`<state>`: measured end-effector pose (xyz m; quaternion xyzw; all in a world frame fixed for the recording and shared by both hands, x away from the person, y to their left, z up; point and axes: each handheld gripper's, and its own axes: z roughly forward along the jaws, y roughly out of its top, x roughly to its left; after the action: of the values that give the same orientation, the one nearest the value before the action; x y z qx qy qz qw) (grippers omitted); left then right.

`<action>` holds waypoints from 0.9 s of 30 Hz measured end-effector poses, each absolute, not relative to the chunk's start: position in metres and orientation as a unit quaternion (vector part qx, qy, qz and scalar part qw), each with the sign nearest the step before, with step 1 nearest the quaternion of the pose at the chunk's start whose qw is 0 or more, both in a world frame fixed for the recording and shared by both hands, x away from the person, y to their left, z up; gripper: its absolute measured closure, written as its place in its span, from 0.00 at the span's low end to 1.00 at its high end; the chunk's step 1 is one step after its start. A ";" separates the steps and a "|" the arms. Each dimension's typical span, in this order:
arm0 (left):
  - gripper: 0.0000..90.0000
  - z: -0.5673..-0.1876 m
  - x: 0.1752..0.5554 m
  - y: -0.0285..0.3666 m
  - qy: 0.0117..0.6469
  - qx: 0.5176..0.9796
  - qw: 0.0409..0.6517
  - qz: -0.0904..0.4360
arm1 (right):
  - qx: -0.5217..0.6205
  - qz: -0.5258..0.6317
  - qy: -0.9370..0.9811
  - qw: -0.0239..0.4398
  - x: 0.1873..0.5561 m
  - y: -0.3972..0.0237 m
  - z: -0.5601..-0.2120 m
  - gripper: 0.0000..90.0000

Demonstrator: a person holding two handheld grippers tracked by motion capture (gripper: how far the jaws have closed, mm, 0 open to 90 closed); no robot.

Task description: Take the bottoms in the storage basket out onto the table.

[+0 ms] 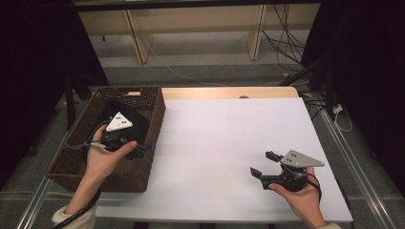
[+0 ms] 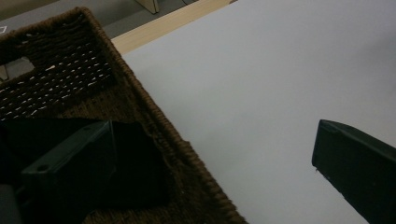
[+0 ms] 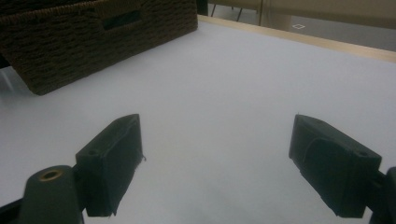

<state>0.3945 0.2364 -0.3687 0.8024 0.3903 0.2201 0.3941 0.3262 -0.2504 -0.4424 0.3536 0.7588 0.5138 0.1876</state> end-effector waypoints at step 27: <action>0.00 -0.420 0.551 0.310 0.554 0.753 0.258 0.243 | 0.360 0.509 0.761 0.181 0.330 -0.251 -0.448 0.20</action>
<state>0.5505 0.3097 -0.4197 0.7531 0.5543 0.2428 0.2581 0.3301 -0.2514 -0.4475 0.3595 0.7611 0.5086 0.1812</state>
